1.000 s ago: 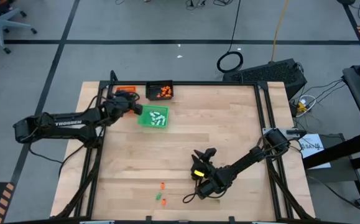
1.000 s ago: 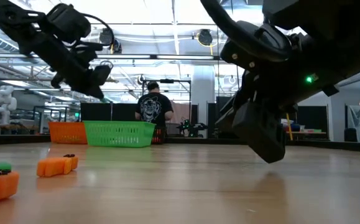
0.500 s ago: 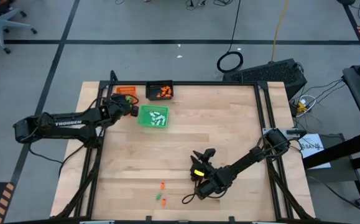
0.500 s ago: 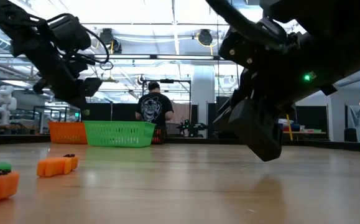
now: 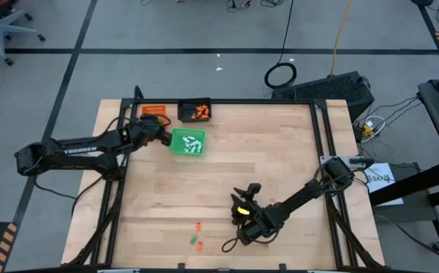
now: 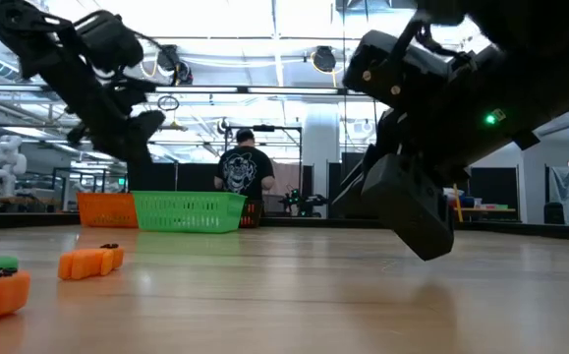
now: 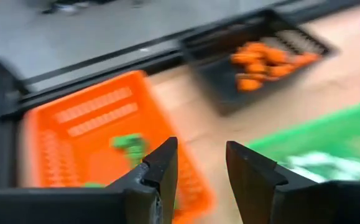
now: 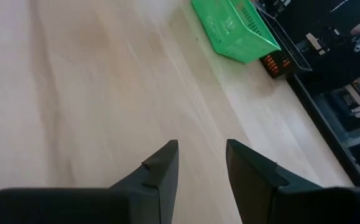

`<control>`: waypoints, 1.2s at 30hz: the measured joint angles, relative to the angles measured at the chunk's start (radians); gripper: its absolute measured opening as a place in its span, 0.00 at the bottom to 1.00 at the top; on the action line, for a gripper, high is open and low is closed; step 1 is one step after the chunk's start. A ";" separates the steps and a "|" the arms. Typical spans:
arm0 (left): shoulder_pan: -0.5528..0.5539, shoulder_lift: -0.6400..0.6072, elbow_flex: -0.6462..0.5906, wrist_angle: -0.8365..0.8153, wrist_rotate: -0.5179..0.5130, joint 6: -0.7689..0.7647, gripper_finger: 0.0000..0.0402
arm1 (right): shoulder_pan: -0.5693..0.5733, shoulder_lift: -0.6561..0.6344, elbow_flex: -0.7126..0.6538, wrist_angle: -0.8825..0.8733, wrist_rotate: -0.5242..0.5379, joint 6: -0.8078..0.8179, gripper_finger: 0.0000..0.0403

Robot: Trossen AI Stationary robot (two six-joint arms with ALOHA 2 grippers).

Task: Sort Halloween decoration
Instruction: Put the green skeleton toy into the orange bin

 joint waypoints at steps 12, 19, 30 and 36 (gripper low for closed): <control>-0.249 -0.078 -0.005 0.115 0.197 0.133 0.34 | 0.027 0.000 0.001 0.173 -0.158 -0.058 0.29; -0.552 -0.058 -0.067 0.308 0.152 0.084 0.34 | 0.013 0.000 0.001 0.444 -0.405 -0.207 0.29; -0.969 0.104 -0.131 0.573 -0.030 0.082 0.34 | 0.011 -0.001 0.001 0.646 -0.522 -0.237 0.29; -1.128 0.287 -0.113 0.749 -0.100 0.081 0.34 | 0.011 -0.001 0.001 0.695 -0.569 -0.251 0.29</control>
